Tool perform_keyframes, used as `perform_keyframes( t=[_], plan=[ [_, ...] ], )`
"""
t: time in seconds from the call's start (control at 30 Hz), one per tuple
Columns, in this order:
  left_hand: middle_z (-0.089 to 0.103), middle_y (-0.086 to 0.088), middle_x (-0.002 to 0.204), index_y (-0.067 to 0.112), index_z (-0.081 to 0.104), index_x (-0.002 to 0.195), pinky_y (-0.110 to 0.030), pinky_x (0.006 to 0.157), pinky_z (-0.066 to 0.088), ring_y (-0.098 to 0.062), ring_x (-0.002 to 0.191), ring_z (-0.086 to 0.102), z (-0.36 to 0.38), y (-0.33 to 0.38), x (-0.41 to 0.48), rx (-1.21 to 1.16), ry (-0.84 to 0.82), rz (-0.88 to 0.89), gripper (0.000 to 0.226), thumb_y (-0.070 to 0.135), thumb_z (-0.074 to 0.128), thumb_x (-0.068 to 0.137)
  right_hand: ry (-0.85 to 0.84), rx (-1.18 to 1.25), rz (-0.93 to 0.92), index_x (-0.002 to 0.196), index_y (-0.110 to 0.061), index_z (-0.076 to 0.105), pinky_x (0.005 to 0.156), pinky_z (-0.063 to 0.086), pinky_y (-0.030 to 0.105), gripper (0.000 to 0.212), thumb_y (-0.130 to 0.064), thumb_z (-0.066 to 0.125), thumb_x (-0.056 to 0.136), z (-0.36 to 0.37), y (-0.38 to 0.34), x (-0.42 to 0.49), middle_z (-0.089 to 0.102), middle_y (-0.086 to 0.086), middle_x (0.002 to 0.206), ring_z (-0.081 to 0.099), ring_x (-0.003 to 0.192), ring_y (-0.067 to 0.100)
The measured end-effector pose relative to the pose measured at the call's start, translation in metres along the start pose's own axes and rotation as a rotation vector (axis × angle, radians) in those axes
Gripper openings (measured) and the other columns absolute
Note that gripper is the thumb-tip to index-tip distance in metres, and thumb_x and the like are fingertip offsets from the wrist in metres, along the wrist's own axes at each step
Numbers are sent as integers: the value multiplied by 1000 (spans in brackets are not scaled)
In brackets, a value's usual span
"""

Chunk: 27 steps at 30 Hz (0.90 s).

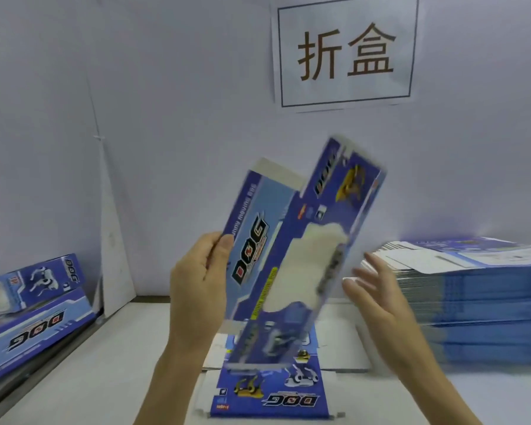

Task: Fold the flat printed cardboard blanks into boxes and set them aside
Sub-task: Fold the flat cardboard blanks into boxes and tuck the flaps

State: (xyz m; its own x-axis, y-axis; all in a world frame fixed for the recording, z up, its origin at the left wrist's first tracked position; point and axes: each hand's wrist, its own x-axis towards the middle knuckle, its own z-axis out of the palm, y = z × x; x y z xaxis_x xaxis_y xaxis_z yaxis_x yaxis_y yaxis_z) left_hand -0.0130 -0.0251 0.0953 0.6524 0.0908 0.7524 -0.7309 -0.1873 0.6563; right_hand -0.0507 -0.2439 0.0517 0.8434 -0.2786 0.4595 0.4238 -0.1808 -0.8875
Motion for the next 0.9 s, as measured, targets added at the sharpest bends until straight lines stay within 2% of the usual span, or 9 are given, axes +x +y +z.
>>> perform_keyframes(
  t=[0.1, 0.17, 0.27, 0.33, 0.4, 0.5, 0.57, 0.67, 0.9],
  plan=[
    [68, 14, 90, 36, 53, 102, -12, 53, 51, 2, 79, 68, 10, 6, -2, -168, 31, -145, 17, 36, 53, 85, -85, 266, 99, 118, -22, 57, 63, 58, 25, 38, -26, 61, 81, -1, -2, -1, 75, 3, 103, 73, 88, 19],
    [64, 13, 111, 43, 45, 114, -19, 65, 58, -1, 93, 67, 11, -1, -9, -128, -59, -183, 40, 26, 65, 84, -28, 363, 115, 113, -20, 61, 54, 58, 28, 30, -22, 61, 84, -6, -2, 1, 76, 4, 95, 75, 78, 21],
    [37, 26, 134, 55, 23, 137, -7, 83, 47, 11, 113, 49, 11, -10, -24, 163, -457, -179, 87, 35, 80, 75, 94, 441, 118, 116, -18, 62, 51, 57, 28, 27, -19, 61, 90, -17, 1, 4, 77, 4, 95, 75, 76, 21],
    [21, 26, 139, 57, 5, 142, 6, 76, 36, 16, 119, 32, 15, -15, -29, 350, -633, -154, 99, 47, 76, 74, 110, 439, 146, 117, -20, 60, 51, 58, 31, 34, -28, 64, 84, -23, 3, 5, 76, 4, 98, 75, 79, 26],
    [15, 23, 147, 53, -5, 143, 10, 74, 28, 16, 122, 25, 19, -18, -30, 459, -661, -137, 101, 53, 70, 76, 116, 417, 158, 115, -23, 59, 50, 58, 31, 37, -32, 64, 79, -26, 4, 6, 76, 3, 96, 75, 78, 25],
    [6, 20, 157, 47, -20, 139, -2, 95, 24, 9, 136, 14, 20, -22, -29, 603, -639, -71, 106, 59, 65, 77, 121, 366, 148, 111, -27, 58, 48, 56, 27, 24, -28, 61, 87, -24, 5, 7, 76, 1, 94, 75, 77, 22],
    [8, 18, 158, 40, -17, 145, -10, 102, 31, 7, 135, 18, 19, -24, -31, 624, -653, -70, 106, 60, 63, 78, 137, 318, 121, 115, -29, 55, 48, 55, 25, 24, -24, 59, 92, -20, 6, 7, 74, -2, 99, 75, 80, 16],
    [21, 12, 154, 31, 0, 152, -10, 85, 48, -2, 132, 33, 20, -24, -34, 520, -642, -168, 96, 56, 58, 80, 156, 225, 89, 132, -31, 46, 49, 55, 21, 42, -24, 60, 92, -14, 5, 6, 69, -7, 105, 73, 82, 7],
    [28, 7, 152, 26, 8, 152, 0, 71, 43, -10, 133, 38, 26, -24, -38, 457, -611, -218, 82, 42, 57, 89, 166, 60, 42, 146, -36, 29, 45, 49, 12, 58, -29, 56, 96, -11, 4, 2, 65, -17, 102, 69, 75, -6]
  ],
)
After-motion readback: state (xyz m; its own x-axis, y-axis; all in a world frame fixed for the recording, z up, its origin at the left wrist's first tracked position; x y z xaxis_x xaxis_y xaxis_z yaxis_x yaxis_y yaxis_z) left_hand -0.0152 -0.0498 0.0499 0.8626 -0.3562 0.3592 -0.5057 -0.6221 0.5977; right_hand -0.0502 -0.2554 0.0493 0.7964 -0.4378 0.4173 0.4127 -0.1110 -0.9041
